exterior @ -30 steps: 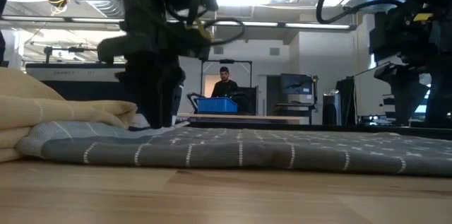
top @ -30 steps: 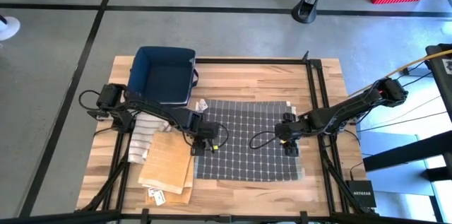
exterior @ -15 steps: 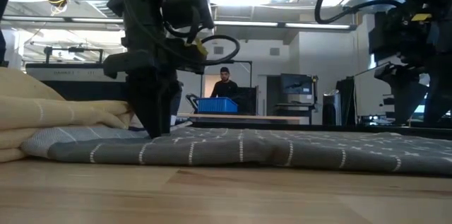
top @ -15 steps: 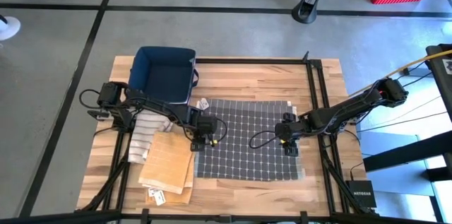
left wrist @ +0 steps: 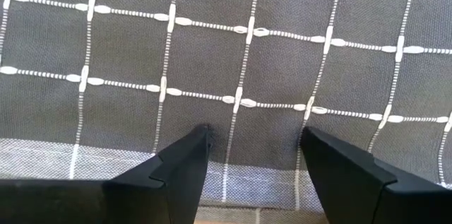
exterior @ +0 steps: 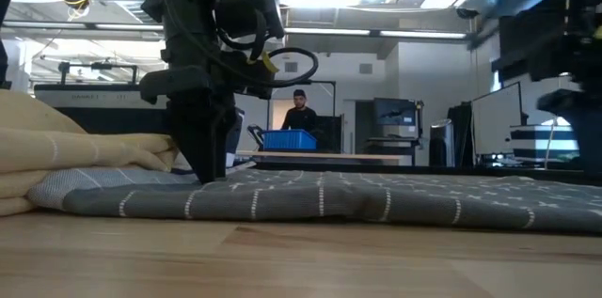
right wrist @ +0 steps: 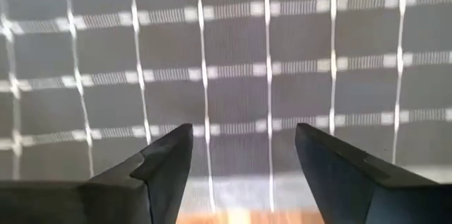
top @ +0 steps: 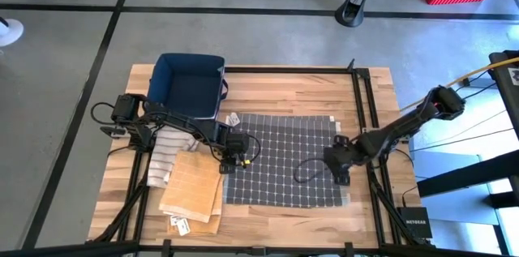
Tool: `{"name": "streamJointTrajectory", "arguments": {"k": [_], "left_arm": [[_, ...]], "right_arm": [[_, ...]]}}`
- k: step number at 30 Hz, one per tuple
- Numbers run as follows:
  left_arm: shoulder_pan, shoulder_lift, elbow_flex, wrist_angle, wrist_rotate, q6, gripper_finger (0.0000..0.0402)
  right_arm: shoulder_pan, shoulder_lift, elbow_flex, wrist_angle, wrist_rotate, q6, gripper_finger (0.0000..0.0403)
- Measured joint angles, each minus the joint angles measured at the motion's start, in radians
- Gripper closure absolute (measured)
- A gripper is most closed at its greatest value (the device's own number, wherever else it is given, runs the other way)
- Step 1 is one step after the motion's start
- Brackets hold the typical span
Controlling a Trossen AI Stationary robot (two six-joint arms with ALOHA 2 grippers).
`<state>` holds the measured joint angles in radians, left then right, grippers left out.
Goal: Fold towel
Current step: Fold the gray pattern towel
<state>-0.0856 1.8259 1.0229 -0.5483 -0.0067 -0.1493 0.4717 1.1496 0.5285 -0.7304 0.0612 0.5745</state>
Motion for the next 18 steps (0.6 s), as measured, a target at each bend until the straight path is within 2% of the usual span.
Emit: {"name": "streamJointTrajectory", "arguments": {"k": [3, 6, 13, 18], "left_arm": [[0.0, 0.0, -0.001, 0.009, 0.0, 0.0, 0.018], [0.0, 0.0, -0.001, 0.011, 0.0, 0.004, 0.018], [0.0, 0.0, -0.001, 0.015, 0.0, 0.005, 0.018], [0.0, 0.0, -0.001, 0.016, 0.0, 0.006, 0.018]], "right_arm": [[0.071, 0.0, -0.009, -0.03, 0.026, 0.066, 0.015], [0.112, 0.0, -0.059, 0.032, 0.032, 0.098, 0.015], [0.118, -0.004, -0.111, 0.103, 0.06, 0.126, 0.015], [0.117, -0.002, -0.069, 0.028, 0.002, 0.128, 0.015]]}}
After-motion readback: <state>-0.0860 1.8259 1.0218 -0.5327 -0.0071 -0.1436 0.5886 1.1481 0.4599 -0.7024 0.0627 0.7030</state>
